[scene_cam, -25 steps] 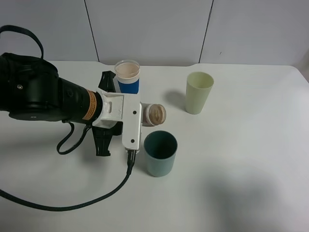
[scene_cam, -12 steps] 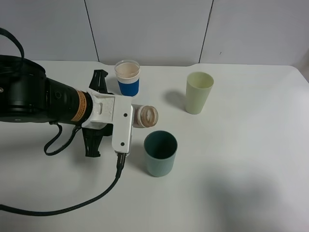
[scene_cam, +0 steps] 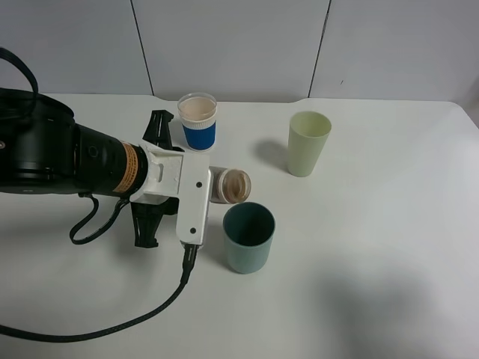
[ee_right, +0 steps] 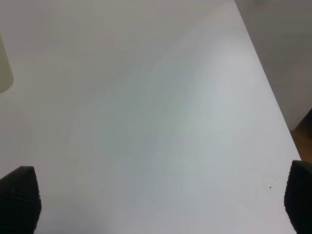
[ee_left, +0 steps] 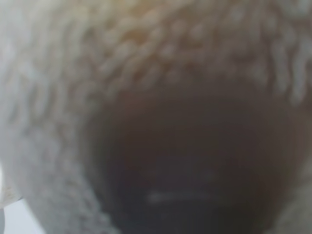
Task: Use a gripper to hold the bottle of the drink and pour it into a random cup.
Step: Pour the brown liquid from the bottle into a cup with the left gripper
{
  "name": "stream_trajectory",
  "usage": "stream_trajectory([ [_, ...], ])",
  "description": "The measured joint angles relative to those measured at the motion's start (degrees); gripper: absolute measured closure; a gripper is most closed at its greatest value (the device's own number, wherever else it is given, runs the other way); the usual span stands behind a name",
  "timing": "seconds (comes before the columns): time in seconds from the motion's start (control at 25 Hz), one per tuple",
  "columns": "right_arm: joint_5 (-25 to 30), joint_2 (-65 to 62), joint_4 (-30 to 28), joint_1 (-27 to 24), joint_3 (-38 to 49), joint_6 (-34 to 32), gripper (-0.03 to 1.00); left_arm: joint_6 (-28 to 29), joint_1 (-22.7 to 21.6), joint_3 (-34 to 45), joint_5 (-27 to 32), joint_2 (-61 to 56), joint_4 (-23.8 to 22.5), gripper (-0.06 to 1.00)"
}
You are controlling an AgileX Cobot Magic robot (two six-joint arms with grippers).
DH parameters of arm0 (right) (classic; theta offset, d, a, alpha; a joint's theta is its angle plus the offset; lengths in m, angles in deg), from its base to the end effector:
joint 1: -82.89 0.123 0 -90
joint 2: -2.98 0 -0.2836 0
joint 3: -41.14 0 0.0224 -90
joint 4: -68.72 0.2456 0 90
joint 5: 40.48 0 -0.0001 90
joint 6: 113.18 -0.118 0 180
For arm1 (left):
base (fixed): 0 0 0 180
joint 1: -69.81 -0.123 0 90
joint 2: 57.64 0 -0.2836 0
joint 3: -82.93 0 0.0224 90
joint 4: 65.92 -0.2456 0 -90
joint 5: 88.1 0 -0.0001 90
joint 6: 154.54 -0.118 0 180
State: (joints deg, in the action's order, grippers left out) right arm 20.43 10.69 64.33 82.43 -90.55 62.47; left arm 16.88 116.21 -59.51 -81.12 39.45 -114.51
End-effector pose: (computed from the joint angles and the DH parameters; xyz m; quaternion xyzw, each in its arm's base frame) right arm 0.0150 -0.0080 0.2636 0.0374 0.8509 -0.0205 0.5236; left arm 0.2162 -0.2113 0.1587 0.7249 0.5932 0.0746 0.3421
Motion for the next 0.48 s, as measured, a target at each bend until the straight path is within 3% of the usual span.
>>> stream_trajectory([
  [0.48,0.00,0.00,0.00,0.00,0.00,0.00,-0.03,2.18,0.11,-2.14,1.61,1.70,-2.56,0.61],
])
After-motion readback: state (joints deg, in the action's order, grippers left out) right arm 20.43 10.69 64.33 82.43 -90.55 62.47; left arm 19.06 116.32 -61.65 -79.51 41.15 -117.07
